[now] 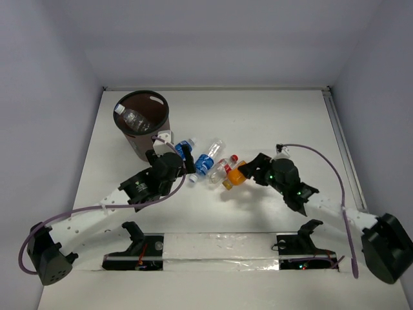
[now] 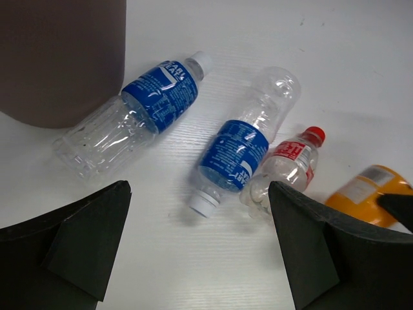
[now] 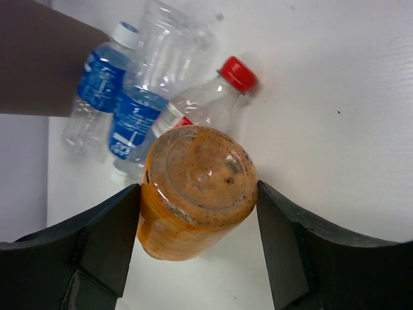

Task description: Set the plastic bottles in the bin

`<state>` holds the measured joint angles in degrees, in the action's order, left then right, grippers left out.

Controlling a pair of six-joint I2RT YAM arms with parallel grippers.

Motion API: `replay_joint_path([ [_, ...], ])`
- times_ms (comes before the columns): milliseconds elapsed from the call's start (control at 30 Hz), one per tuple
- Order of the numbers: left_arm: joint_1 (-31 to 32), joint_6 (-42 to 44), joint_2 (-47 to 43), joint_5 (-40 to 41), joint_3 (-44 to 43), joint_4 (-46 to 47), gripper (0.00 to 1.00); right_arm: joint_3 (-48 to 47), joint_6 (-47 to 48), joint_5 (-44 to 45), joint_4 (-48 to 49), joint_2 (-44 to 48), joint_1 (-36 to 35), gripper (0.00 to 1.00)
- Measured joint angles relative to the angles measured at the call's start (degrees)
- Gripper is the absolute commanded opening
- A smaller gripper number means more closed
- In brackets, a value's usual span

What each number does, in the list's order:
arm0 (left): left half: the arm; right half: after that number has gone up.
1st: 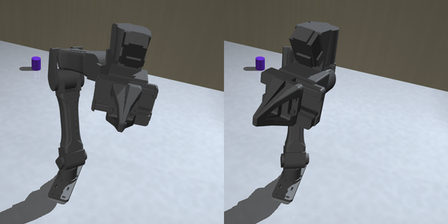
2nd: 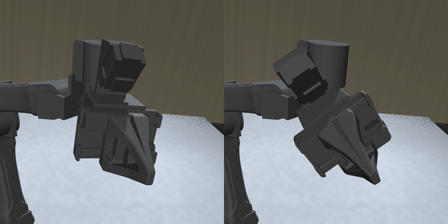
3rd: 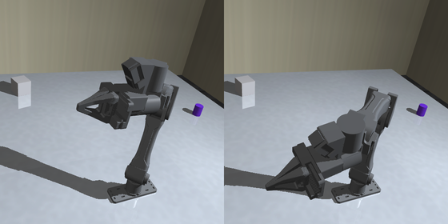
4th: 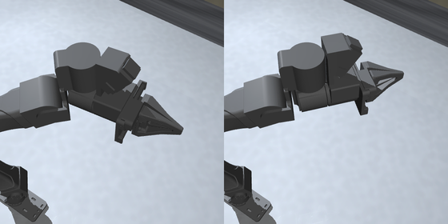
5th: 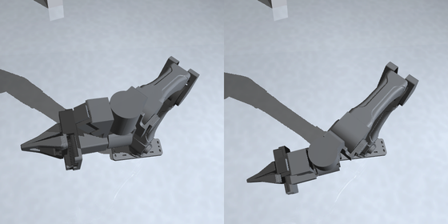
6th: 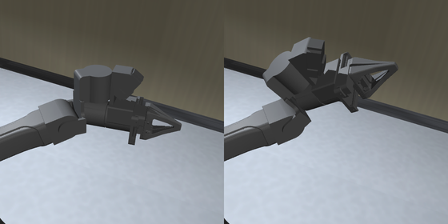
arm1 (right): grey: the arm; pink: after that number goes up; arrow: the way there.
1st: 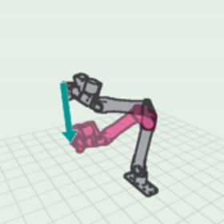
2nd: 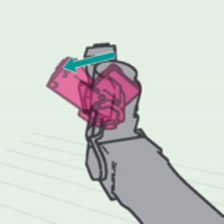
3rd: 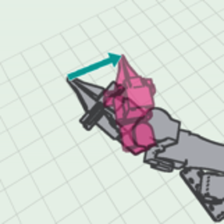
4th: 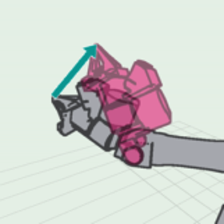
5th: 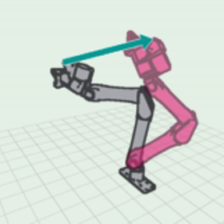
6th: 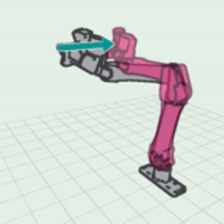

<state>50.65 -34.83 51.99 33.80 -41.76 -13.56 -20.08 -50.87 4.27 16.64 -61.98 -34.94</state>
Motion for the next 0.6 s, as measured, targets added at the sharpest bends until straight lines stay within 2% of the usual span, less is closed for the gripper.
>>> replay_joint_path([
  [167,-0.42,-0.07,2.29,2.91,0.00,0.00,0.86,-0.68,3.21,1.81,-9.22,14.25,0.00,0.55],
  [267,-1.73,0.17,3.63,3.67,0.00,0.46,0.86,-3.85,5.60,2.82,-15.85,18.43,0.00,0.55],
  [400,-3.72,2.03,7.43,5.14,-0.94,1.49,0.86,-11.89,9.27,3.32,-22.67,19.23,0.00,0.55],
  [600,-5.35,6.10,16.15,7.85,-3.37,5.84,0.86,-27.82,15.52,4.59,-26.58,15.72,0.00,0.55],
])
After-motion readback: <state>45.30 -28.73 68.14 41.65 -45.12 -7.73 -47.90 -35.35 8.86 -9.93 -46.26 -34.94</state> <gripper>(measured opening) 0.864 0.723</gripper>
